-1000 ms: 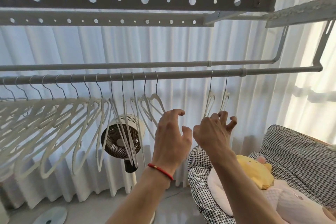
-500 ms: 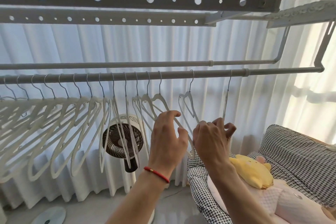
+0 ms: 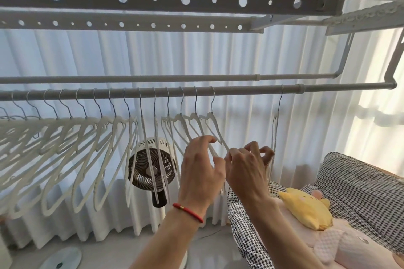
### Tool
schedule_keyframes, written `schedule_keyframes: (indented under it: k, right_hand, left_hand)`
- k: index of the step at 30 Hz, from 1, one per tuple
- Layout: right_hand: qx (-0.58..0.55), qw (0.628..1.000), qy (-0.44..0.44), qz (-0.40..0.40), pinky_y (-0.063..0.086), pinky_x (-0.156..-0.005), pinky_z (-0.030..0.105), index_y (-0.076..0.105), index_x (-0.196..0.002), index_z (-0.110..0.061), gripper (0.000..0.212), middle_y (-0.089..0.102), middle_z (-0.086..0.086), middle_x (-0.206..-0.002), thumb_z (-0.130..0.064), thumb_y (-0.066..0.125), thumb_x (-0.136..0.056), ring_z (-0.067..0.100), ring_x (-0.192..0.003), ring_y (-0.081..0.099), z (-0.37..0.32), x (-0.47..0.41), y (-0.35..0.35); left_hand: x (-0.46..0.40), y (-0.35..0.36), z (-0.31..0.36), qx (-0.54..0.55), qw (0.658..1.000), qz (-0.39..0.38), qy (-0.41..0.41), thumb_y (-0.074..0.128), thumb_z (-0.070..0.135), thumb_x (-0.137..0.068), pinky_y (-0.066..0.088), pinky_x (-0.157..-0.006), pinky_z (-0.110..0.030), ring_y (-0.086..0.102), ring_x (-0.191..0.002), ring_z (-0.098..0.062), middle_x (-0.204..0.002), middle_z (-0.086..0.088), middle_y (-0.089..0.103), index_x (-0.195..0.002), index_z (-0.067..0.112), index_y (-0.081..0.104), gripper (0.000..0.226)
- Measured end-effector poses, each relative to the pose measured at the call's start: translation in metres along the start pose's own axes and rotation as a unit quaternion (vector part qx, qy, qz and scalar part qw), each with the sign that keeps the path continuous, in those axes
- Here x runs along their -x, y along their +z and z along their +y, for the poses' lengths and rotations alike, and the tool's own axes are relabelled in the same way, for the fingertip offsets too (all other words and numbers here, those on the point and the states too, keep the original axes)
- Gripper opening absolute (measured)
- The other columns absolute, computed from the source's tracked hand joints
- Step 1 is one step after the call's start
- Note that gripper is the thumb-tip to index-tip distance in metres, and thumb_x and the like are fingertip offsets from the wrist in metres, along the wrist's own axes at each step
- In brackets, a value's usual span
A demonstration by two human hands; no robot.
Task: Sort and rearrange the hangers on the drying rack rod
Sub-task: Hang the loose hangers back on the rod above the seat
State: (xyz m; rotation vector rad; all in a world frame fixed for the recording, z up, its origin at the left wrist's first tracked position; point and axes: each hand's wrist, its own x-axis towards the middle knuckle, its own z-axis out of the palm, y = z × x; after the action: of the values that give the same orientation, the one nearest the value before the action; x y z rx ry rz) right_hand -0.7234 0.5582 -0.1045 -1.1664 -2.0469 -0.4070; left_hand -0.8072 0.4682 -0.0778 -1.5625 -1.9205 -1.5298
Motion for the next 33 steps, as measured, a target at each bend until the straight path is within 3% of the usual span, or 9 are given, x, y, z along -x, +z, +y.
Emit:
schedule_keyframes:
  k: [6, 10, 16, 22, 25, 29, 31, 33]
  right_hand:
    - [-0.005, 1.0, 0.007, -0.006, 0.02, -0.079, 0.04, 0.063, -0.058, -0.02, 0.026, 0.063, -0.004, -0.055, -0.023, 0.063, -0.084, 0.019, -0.084, 0.057, -0.004, -0.001, 0.001]
    - [-0.003, 0.999, 0.006, -0.033, 0.019, -0.081, 0.039, 0.067, -0.065, -0.023, 0.028, 0.067, -0.005, -0.061, -0.033, 0.062, -0.091, 0.016, -0.091, 0.056, -0.006, 0.0, 0.002]
    - [-0.008, 0.999, 0.005, -0.038, 0.017, -0.08, 0.038, 0.064, -0.068, -0.023, 0.027, 0.066, -0.006, -0.063, -0.034, 0.06, -0.092, 0.016, -0.092, 0.053, -0.007, 0.0, 0.004]
    - [-0.043, 0.998, 0.013, -0.04, 0.024, -0.086, 0.042, 0.068, -0.078, -0.024, 0.03, 0.068, -0.005, -0.073, -0.04, 0.05, -0.097, 0.02, -0.094, 0.058, -0.003, 0.003, 0.001]
    - [-0.094, 0.995, 0.031, 0.004, 0.029, -0.091, 0.042, 0.073, -0.09, -0.024, 0.032, 0.071, -0.006, -0.087, -0.042, 0.047, -0.096, 0.02, -0.096, 0.061, 0.005, 0.006, -0.003]
    - [-0.157, 0.978, 0.092, 0.102, 0.041, -0.096, 0.044, 0.072, -0.116, -0.016, 0.038, 0.067, 0.005, -0.117, -0.034, 0.05, -0.091, 0.025, -0.113, 0.057, 0.041, 0.001, -0.008]
    - [-0.171, 0.969, 0.167, 0.059, 0.041, -0.103, 0.049, 0.057, -0.138, -0.013, 0.051, 0.053, 0.014, -0.141, -0.031, 0.057, -0.091, 0.033, -0.131, 0.046, 0.061, -0.004, -0.008]
    - [-0.23, 0.938, 0.253, -0.049, 0.035, -0.112, 0.052, 0.032, -0.157, -0.015, 0.073, 0.033, 0.018, -0.158, -0.033, 0.062, -0.092, 0.037, -0.144, 0.031, 0.075, -0.009, -0.007]
  left_hand:
    - [0.001, -0.001, 0.0, -0.008, 1.0, -0.002, -0.009, 0.061, 0.005, -0.085, 0.033, -0.098, -0.008, 0.056, -0.115, -0.01, -0.118, 0.003, 0.062, -0.119, 0.014, 0.061, 0.035]
    - [0.002, -0.001, 0.001, -0.007, 1.0, -0.001, -0.01, 0.061, 0.006, -0.085, 0.035, -0.099, -0.013, 0.056, -0.116, -0.011, -0.117, 0.004, 0.062, -0.118, 0.015, 0.061, 0.034]
    - [0.002, 0.0, 0.003, -0.005, 1.0, -0.003, -0.013, 0.06, 0.004, -0.085, 0.03, -0.096, -0.006, 0.056, -0.114, -0.01, -0.116, 0.005, 0.062, -0.116, 0.015, 0.062, 0.033]
    - [-0.003, 0.002, 0.009, -0.004, 1.0, -0.004, -0.005, 0.062, 0.007, -0.087, 0.036, -0.1, -0.016, 0.056, -0.116, -0.012, -0.118, 0.003, 0.063, -0.118, 0.015, 0.062, 0.032]
    - [-0.007, 0.005, 0.015, -0.001, 1.0, -0.006, 0.002, 0.062, 0.01, -0.087, 0.041, -0.103, -0.022, 0.056, -0.117, -0.013, -0.12, 0.001, 0.063, -0.12, 0.014, 0.062, 0.033]
    - [-0.012, 0.013, 0.023, -0.006, 1.0, -0.028, 0.008, 0.06, 0.007, -0.087, 0.036, -0.101, -0.018, 0.055, -0.118, -0.016, -0.121, -0.002, 0.063, -0.123, 0.013, 0.062, 0.036]
    - [-0.013, 0.018, 0.028, -0.009, 0.999, -0.034, 0.007, 0.061, 0.006, -0.088, 0.035, -0.101, -0.018, 0.055, -0.118, -0.017, -0.124, -0.003, 0.063, -0.124, 0.012, 0.062, 0.036]
    - [-0.012, 0.023, 0.033, -0.007, 0.999, -0.037, 0.009, 0.061, 0.007, -0.088, 0.035, -0.1, -0.018, 0.055, -0.118, -0.017, -0.124, -0.002, 0.063, -0.124, 0.012, 0.062, 0.036]
